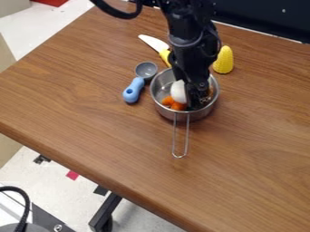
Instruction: Move the white object to the right side of the silver pot
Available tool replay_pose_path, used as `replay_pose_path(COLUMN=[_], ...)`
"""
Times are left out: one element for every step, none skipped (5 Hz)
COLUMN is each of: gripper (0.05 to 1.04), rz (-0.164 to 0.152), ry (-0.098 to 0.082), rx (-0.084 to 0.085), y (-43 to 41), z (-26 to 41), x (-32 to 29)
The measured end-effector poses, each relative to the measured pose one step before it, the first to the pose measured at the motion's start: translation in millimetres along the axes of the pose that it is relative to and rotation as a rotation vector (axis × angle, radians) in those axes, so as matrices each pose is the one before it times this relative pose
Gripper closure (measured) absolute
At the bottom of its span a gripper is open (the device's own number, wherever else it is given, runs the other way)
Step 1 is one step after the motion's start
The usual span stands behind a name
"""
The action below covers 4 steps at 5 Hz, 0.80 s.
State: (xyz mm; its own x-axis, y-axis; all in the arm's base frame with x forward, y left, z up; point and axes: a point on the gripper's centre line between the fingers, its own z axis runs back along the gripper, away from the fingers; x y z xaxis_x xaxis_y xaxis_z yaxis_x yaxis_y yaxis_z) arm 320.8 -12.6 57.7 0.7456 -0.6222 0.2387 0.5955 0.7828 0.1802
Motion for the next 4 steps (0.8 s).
replay_pose_path(gripper=[0.495,0.496,0.496,0.496], rz=[0.0217,0.0098,0.0274,0.0345], ry=[-0.0027,0.0046,0.0162,-0.0004], rx=[0.0014,0.004,0.0202,0.0097], y=[2.13,0.29,2.64,6.2], z=[-1.12,-0.44,1.18,9.93], x=[-0.52,-0.48,-1.92,-2.6])
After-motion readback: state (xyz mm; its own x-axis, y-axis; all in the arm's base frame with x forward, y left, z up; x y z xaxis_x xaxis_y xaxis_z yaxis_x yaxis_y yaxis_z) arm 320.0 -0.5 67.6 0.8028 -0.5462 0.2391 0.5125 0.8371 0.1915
